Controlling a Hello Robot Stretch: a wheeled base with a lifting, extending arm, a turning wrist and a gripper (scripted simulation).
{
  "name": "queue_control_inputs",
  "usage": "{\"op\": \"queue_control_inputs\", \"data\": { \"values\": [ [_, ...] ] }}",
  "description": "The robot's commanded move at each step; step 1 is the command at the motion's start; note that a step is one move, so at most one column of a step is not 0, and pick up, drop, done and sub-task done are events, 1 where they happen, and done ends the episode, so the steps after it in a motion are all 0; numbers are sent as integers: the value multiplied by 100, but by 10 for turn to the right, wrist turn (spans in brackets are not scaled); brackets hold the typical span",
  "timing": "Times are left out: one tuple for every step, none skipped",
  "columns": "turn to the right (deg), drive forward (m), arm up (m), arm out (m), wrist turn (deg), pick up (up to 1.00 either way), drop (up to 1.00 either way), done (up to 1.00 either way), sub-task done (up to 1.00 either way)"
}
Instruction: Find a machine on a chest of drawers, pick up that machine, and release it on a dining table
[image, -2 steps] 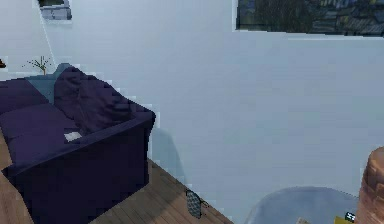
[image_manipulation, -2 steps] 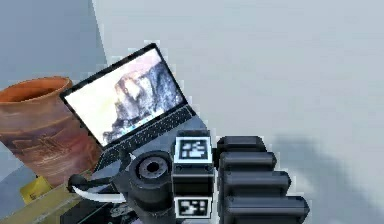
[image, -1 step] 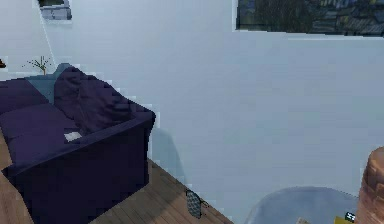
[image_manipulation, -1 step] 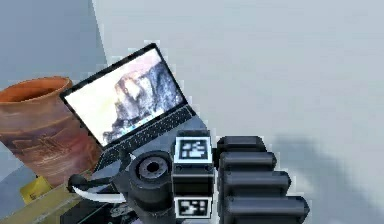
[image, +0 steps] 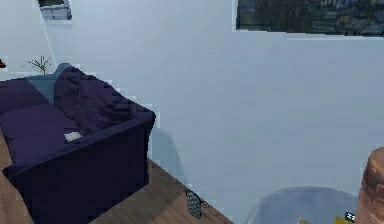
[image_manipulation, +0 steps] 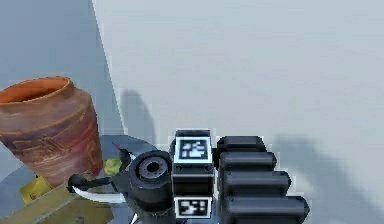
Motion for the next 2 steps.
{"op": "queue_control_inputs", "data": {
  "values": [
    [0,0,0,-2,0,0,0,0,0],
    [0,0,0,0,0,0,0,100,0]
  ]
}}
